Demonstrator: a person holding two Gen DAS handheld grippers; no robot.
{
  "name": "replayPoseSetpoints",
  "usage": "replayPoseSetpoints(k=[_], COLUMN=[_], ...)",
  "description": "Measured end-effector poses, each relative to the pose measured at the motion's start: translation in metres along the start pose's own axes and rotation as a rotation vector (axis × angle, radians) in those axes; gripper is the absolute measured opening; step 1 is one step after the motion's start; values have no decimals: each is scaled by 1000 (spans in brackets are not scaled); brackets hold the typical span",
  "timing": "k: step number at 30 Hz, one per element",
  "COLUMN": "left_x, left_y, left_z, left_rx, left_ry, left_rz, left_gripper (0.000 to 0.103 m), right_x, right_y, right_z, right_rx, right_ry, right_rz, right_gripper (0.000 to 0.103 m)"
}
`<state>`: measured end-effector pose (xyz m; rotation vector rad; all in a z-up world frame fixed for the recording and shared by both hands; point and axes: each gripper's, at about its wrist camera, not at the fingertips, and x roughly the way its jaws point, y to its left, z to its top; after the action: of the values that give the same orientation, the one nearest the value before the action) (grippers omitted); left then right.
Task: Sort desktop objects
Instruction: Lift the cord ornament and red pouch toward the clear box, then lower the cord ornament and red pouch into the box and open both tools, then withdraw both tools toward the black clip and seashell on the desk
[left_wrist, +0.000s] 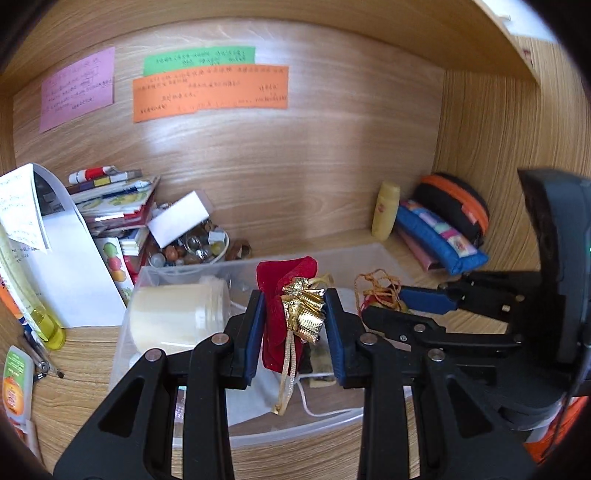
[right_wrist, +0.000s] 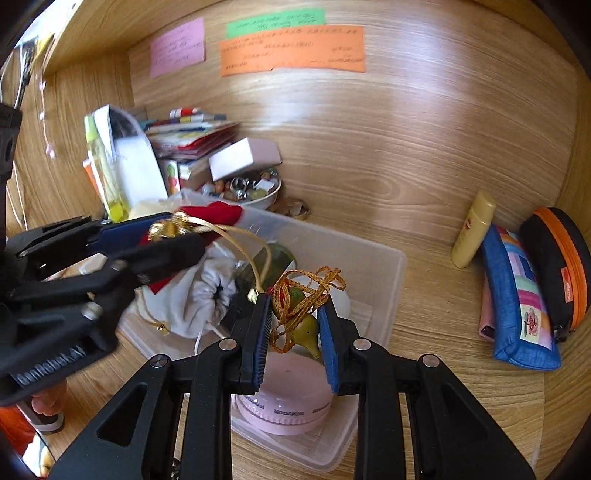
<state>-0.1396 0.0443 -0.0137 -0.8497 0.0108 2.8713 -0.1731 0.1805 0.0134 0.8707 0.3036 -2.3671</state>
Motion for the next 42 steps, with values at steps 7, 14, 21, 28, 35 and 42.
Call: replayPoseSetpoints(k=[7,14,21,28,35,42], left_x=[8,21,24,24,16,7], left_y=[-1,0,1,2,4,8], left_z=[-3,-9,-12,-11,-8,-3], left_rx=[12,14,14,8,0,-28], left_ry=[29,94,105,108,86,58], left_rz=[23,19,30,24,5,-31], left_gripper=[31,32,33,35,39,60], right_x=[13,19,18,17,12,3], right_y=[3,2,8,9,8,-4], right_z=[-5,-7,-7,-7,-5,0], right_rx=[-20,-25,-63,-71,-62,-8], right_ry=[48,61,42,38,17,-12], right_rz=[-1,-19,-48,-67,-74,-53], right_gripper=[23,23,23,25,33,43])
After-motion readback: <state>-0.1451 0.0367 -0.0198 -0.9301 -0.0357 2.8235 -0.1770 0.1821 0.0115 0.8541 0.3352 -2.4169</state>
